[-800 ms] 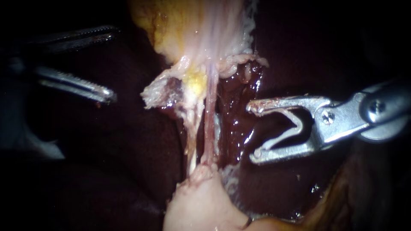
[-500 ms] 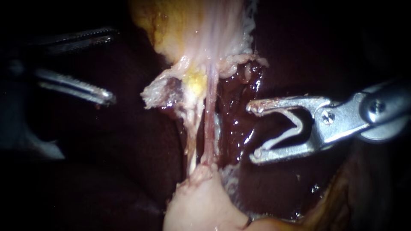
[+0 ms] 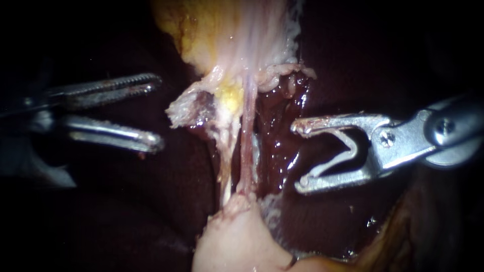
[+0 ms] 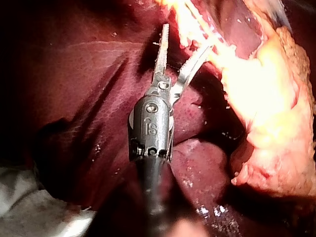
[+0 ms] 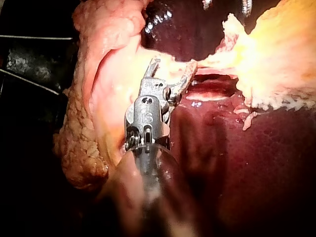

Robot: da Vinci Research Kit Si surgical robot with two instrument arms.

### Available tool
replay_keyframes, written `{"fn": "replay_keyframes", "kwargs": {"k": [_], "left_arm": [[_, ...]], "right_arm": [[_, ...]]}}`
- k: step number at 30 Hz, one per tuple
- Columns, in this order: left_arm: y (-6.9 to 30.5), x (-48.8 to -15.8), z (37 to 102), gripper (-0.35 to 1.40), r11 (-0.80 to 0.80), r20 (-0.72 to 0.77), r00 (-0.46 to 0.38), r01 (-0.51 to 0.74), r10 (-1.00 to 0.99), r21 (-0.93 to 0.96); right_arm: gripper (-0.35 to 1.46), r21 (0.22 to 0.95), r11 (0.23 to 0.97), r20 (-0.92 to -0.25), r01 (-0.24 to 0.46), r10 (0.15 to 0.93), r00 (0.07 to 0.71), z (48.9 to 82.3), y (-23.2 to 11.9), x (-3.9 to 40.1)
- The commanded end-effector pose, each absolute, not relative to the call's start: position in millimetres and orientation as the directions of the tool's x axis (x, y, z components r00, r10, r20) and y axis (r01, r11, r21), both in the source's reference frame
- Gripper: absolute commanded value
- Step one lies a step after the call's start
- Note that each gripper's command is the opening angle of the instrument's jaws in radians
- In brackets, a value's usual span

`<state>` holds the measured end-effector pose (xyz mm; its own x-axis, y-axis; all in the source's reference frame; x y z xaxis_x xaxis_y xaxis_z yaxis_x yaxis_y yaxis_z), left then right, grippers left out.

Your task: Grabbing gallbladder

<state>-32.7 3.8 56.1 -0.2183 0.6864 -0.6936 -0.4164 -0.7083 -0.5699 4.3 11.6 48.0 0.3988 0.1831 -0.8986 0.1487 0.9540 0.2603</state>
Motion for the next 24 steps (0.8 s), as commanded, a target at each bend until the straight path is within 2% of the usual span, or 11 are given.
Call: {"fn": "replay_keyframes", "kwargs": {"k": [1,9,12,17,24], "left_arm": [[3.8,-33.0,56.5,0.49,-0.704,-0.690,-0.216,-0.418,0.691,-0.574],[4.4,-34.7,57.8,0.42,-0.688,-0.678,-0.204,-0.425,0.706,-0.588],[4.8,-34.9,58.2,0.34,-0.684,-0.675,-0.201,-0.427,0.710,-0.592],[5.4,-35.2,58.6,0.04,-0.671,-0.664,-0.192,-0.430,0.722,-0.605],[5.6,-35.3,58.4,-0.03,-0.660,-0.655,-0.188,-0.433,0.732,-0.613]], "right_arm": [[0.46,0.260,0.954,-0.899,0.149,0.183,0.399,48.0,11.6,4.3],[0.46,0.260,0.954,-0.899,0.149,0.183,0.398,48.0,11.6,4.3],[0.46,0.260,0.954,-0.899,0.149,0.183,0.398,47.9,11.6,4.3],[0.46,0.260,0.954,-0.899,0.149,0.183,0.398,47.9,11.6,4.3],[0.46,0.260,0.954,-0.899,0.149,0.183,0.398,47.9,11.5,4.3]]}}
